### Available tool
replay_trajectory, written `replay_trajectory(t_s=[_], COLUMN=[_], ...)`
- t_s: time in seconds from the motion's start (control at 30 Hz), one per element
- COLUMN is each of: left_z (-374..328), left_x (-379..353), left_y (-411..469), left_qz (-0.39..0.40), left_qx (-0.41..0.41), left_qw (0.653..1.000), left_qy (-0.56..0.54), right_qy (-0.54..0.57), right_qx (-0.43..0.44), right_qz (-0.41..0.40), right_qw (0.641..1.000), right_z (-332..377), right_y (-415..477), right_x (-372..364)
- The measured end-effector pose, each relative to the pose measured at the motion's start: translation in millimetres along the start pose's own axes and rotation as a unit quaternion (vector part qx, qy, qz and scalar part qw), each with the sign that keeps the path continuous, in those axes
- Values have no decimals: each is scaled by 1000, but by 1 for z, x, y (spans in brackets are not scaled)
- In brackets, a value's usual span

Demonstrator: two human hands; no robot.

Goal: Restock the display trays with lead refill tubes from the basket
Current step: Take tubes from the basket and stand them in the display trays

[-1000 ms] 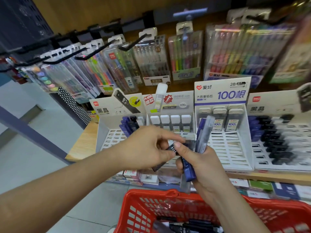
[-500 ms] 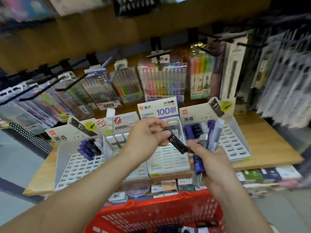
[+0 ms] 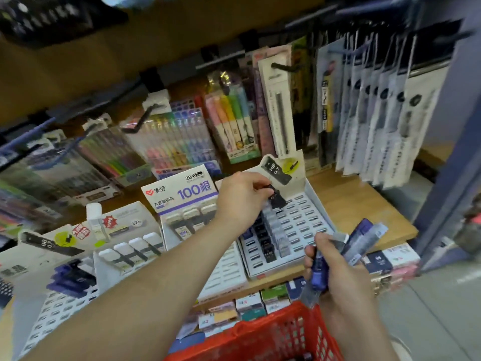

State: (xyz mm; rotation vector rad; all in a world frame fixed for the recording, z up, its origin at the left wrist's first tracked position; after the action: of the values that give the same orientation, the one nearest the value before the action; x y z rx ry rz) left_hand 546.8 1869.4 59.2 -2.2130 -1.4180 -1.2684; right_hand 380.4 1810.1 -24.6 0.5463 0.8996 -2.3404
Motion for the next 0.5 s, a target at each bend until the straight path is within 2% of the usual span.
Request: replay_trajectory(t_s=[0.17, 0.4, 0.5], left_z=[12, 14, 13], left_x=[-20, -28, -29], left_y=[8, 11, 16], left_qz=[37, 76, 70], left_qx=[-10, -36, -32], left_qw=[996, 988, 989], left_qy=[85, 126, 125], right_qy=[22, 5, -3], right_qx=[-10, -24, -27], right_qz=[0, 34, 62], right_qw=[1000, 999, 998], right_z=[3, 6, 5], right_y=[3, 2, 1], right_x=[-1, -3, -4])
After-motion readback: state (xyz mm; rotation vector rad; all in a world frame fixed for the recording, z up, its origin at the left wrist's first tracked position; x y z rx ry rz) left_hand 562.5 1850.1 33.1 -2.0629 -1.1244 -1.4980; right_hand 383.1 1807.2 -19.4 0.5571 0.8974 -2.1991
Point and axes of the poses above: each hand's wrist, its own y-axis towards the middle knuckle, its own x-axis out of the back of the hand, z = x × y, the point moved 3 cm from there along y, towards the middle knuckle, and after that the axes turned 2 degrees about -y, right-handed, at the moved point
